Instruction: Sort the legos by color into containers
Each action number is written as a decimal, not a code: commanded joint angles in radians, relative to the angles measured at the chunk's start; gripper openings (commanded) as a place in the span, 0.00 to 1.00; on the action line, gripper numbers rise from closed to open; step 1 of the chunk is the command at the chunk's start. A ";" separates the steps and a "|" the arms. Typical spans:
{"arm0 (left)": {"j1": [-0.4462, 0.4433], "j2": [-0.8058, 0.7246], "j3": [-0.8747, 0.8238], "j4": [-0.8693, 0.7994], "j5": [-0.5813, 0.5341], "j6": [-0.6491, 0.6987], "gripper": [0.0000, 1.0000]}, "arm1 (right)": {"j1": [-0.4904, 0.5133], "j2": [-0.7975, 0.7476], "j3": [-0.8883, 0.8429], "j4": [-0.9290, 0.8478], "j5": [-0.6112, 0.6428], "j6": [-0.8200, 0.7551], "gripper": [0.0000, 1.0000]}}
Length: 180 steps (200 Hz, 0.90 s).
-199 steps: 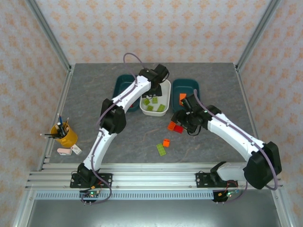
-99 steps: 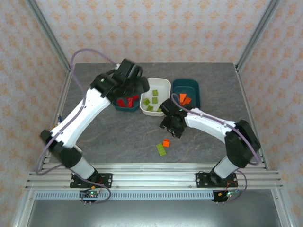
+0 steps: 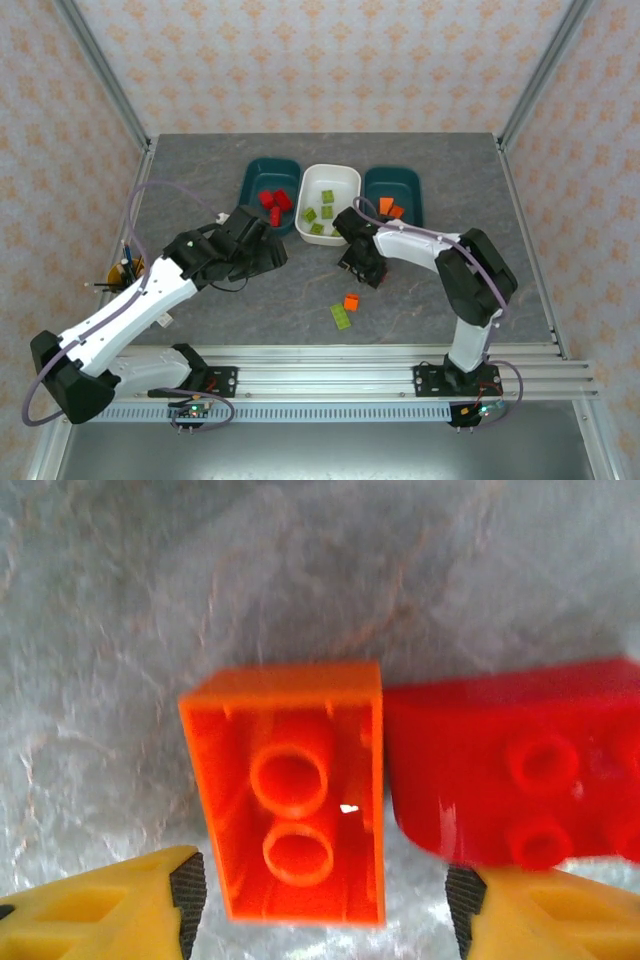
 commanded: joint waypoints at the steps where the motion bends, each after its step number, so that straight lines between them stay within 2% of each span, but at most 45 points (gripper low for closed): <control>1: -0.014 -0.004 -0.020 0.037 -0.020 -0.025 0.76 | -0.023 0.038 0.055 -0.006 0.043 -0.049 0.64; 45: -0.021 0.018 -0.003 0.045 -0.020 -0.021 0.75 | -0.038 0.068 0.068 0.006 0.013 -0.064 0.51; 74: -0.024 0.037 0.006 0.052 -0.018 -0.018 0.75 | -0.036 0.062 0.053 0.003 0.001 -0.050 0.31; 93: -0.026 0.046 0.004 0.060 -0.015 -0.018 0.74 | -0.026 0.025 0.045 -0.013 0.012 -0.048 0.24; 125: -0.039 0.068 0.005 0.080 -0.006 -0.013 0.74 | 0.034 -0.098 0.078 -0.088 0.097 -0.084 0.21; 142: -0.053 0.091 0.014 0.099 0.002 -0.008 0.74 | 0.034 -0.164 0.116 -0.144 0.153 -0.126 0.21; 156: -0.070 0.121 0.030 0.112 0.007 -0.004 0.74 | -0.004 -0.196 0.158 -0.187 0.196 -0.187 0.21; 180: -0.098 0.176 0.061 0.138 0.012 -0.001 0.74 | -0.130 -0.186 0.231 -0.228 0.221 -0.316 0.21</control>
